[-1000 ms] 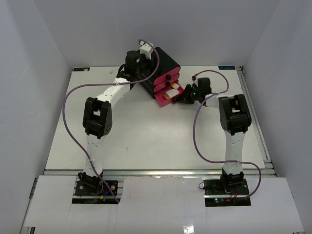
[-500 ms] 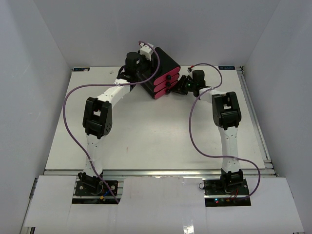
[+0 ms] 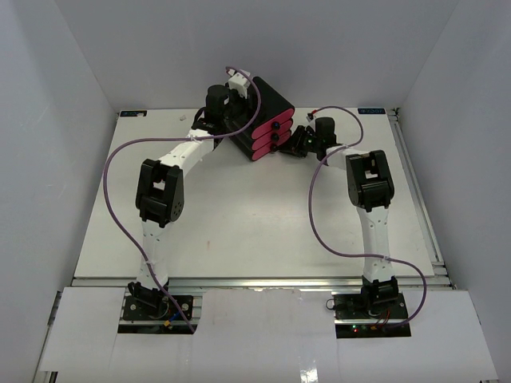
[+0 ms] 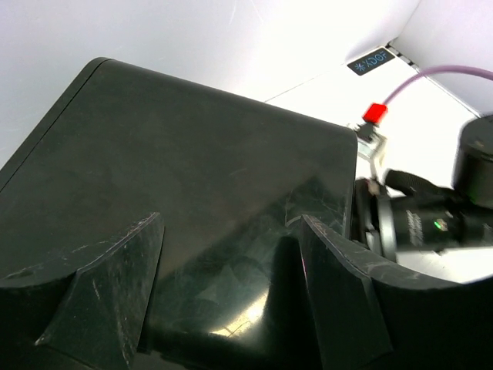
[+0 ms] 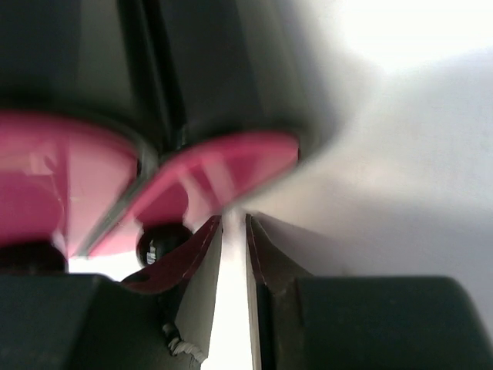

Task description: Organize the makeup

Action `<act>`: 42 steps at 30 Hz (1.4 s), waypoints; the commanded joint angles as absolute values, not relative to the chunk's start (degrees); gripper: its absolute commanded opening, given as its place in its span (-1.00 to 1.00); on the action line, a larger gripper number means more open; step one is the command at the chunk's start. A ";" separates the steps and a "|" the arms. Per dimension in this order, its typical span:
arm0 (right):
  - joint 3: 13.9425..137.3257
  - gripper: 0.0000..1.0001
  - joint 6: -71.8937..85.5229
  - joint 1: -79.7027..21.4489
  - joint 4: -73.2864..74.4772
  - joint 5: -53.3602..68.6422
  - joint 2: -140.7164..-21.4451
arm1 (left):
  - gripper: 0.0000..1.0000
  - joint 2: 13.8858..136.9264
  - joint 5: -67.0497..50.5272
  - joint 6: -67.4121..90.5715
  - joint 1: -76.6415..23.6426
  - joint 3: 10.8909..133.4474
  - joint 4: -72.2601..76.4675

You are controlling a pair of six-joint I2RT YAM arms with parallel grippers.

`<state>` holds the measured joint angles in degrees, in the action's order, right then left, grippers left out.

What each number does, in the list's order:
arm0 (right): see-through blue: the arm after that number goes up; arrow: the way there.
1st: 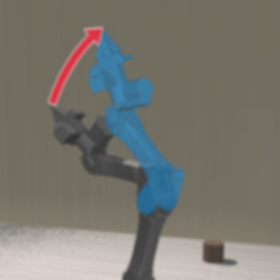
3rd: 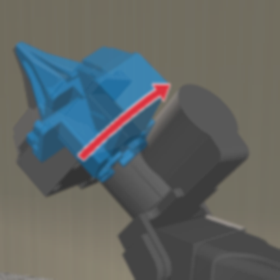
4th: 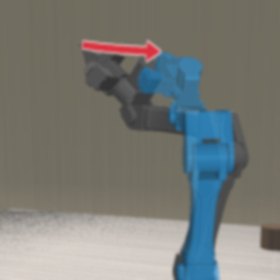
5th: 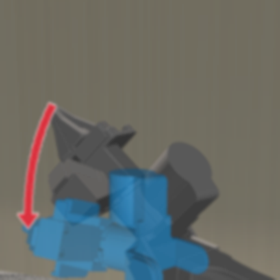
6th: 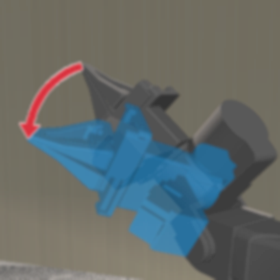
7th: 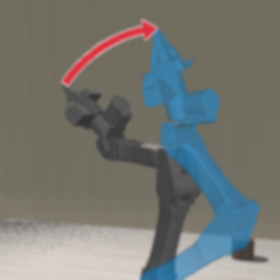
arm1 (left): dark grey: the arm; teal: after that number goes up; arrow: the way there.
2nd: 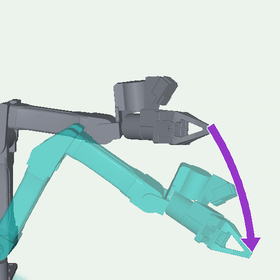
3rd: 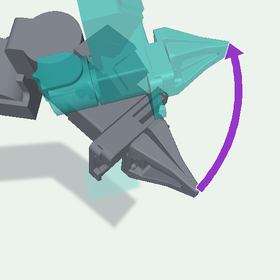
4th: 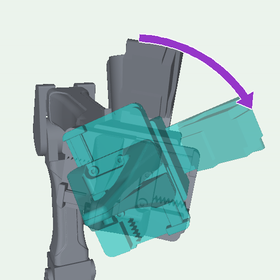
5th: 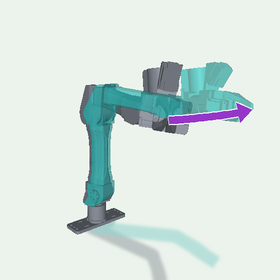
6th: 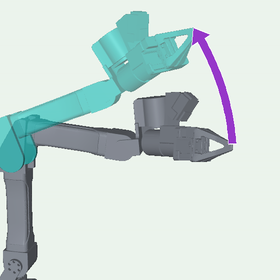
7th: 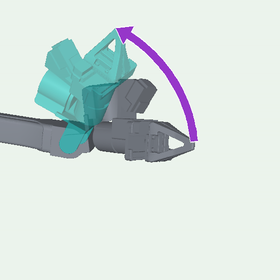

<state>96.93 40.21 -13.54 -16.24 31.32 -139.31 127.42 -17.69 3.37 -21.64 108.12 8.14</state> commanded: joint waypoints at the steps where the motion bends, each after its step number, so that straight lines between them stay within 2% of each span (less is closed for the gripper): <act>1: 89.71 -0.48 29.89 -12.38 -14.96 30.28 -127.42 | 0.65 125.51 -14.59 7.72 -22.15 106.53 -2.20; 5: 83.63 -0.41 16.39 -10.53 -6.83 32.54 -116.57 | 0.69 122.25 -11.11 9.27 -22.15 109.87 -2.10; 9: 74.72 -0.20 2.14 -9.27 3.09 34.18 -103.82 | 0.75 116.53 -8.91 11.05 -22.15 110.27 -1.10; 11: 71.72 0.09 -4.98 -8.68 5.56 34.86 -96.49 | 0.81 111.36 -8.27 12.05 -22.15 108.85 -0.31; 12: 68.83 0.85 -6.61 -8.38 7.39 34.41 -91.84 | 0.86 109.51 -8.34 12.36 -22.15 106.64 1.58; 17: 59.10 0.80 -13.58 -7.04 11.99 33.50 -76.70 | 0.96 92.36 -12.70 14.30 -22.19 93.60 3.30; 20: 54.77 0.81 -16.82 -6.53 16.21 33.79 -68.41 | 0.96 81.63 -17.28 15.56 -22.15 80.90 2.85; 23: 51.17 0.80 -18.65 -6.22 19.79 32.65 -58.78 | 0.96 64.58 -21.56 15.62 -22.10 66.37 1.14; 27: 45.04 0.80 -19.58 -5.61 19.85 28.94 -49.22 | 0.96 48.51 -25.82 13.79 -21.97 48.01 -4.94; 31: 40.11 0.80 -19.67 -5.51 19.20 27.13 -41.46 | 0.96 33.18 -26.24 12.22 -21.99 36.42 -9.63; 35: 35.42 0.80 -17.57 -5.29 16.24 24.53 -37.45 | 0.96 26.71 -25.58 12.15 -22.06 33.96 -10.82; 42: 30.98 0.80 -15.22 -3.67 12.76 21.22 -34.54 | 0.96 27.85 -25.06 11.95 -22.06 32.03 -9.91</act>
<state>31.51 -17.05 -4.75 17.42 24.32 -35.43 26.87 -24.67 12.51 -21.98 33.04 -10.67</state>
